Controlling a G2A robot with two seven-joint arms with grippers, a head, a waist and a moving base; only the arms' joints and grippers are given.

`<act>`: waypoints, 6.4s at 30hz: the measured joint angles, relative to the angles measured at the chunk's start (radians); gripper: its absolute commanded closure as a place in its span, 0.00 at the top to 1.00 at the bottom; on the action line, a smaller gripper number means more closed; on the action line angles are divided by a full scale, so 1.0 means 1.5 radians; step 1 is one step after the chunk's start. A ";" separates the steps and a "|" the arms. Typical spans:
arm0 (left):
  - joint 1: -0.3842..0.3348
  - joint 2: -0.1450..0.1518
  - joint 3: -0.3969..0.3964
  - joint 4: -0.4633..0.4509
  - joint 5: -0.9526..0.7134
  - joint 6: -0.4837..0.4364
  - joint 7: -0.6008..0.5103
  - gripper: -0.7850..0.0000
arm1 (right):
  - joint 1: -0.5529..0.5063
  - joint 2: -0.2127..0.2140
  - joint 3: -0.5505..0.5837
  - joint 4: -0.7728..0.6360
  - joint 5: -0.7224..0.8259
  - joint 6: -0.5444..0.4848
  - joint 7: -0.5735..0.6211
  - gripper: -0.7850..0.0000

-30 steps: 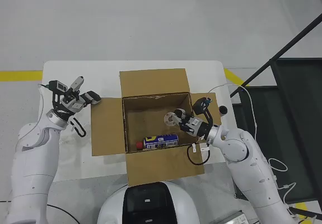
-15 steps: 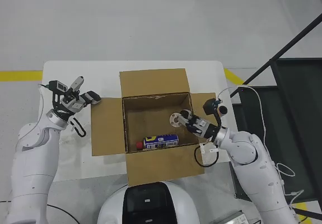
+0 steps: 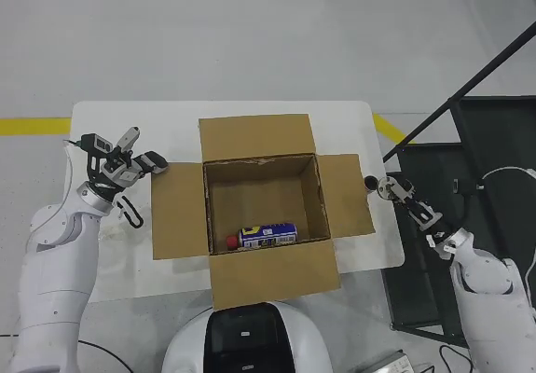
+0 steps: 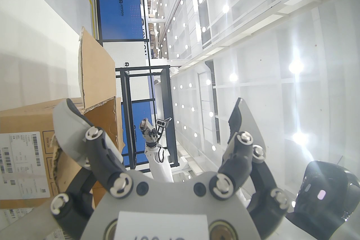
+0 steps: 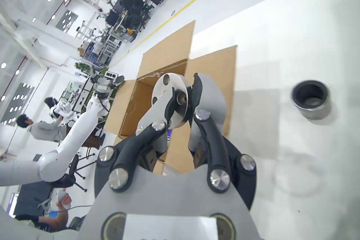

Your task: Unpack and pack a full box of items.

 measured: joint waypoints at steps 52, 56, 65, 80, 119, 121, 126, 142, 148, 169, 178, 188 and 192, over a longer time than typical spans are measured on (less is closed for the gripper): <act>0.000 0.000 0.000 0.000 0.000 0.000 0.000 1.00 | 0.232 0.009 -0.180 0.461 -0.253 -0.025 -0.160 1.00; 0.000 0.000 0.000 0.000 0.000 0.000 0.000 1.00 | 0.216 0.015 -0.165 0.449 -0.241 -0.036 -0.167 1.00; 0.000 0.000 0.000 0.000 0.000 0.000 0.000 1.00 | 0.124 0.030 -0.095 0.330 -0.157 -0.115 -0.187 1.00; 0.000 0.000 0.000 0.000 0.000 0.000 0.000 1.00 | 0.079 0.030 -0.161 -0.098 -0.260 -0.011 -0.137 1.00; 0.000 0.000 0.000 0.000 0.000 0.000 0.000 1.00 | 0.359 0.013 -0.484 -0.090 -0.706 -0.072 -0.004 1.00; 0.000 0.000 0.000 0.000 0.000 0.000 0.000 1.00 | 0.397 0.008 -0.522 -0.068 -0.713 -0.098 0.035 1.00; 0.000 0.000 0.000 0.000 0.000 0.000 0.000 1.00 | 0.498 -0.012 -0.629 0.018 -0.656 -0.158 0.151 1.00; 0.000 0.000 0.000 0.000 0.000 0.000 0.000 1.00 | 0.566 -0.031 -0.699 0.085 -0.566 -0.121 0.234 1.00; 0.000 0.000 0.000 0.000 0.000 0.000 0.000 1.00 | 0.563 -0.037 -0.737 0.085 -0.599 -0.099 0.244 1.00; 0.000 0.000 0.000 0.000 0.000 0.000 0.000 1.00 | 0.685 -0.115 -0.913 0.280 -0.526 -0.087 0.265 1.00; 0.000 0.000 0.000 0.000 0.000 0.000 0.000 1.00 | 0.710 -0.151 -0.959 0.362 -0.528 -0.070 0.244 1.00; 0.000 0.000 0.000 0.000 0.000 0.000 0.000 1.00 | 0.731 -0.184 -0.992 0.427 -0.535 -0.077 0.228 0.00; 0.000 0.000 0.000 0.000 0.000 0.000 0.000 1.00 | 0.739 -0.194 -0.997 0.452 -0.531 -0.083 0.220 0.00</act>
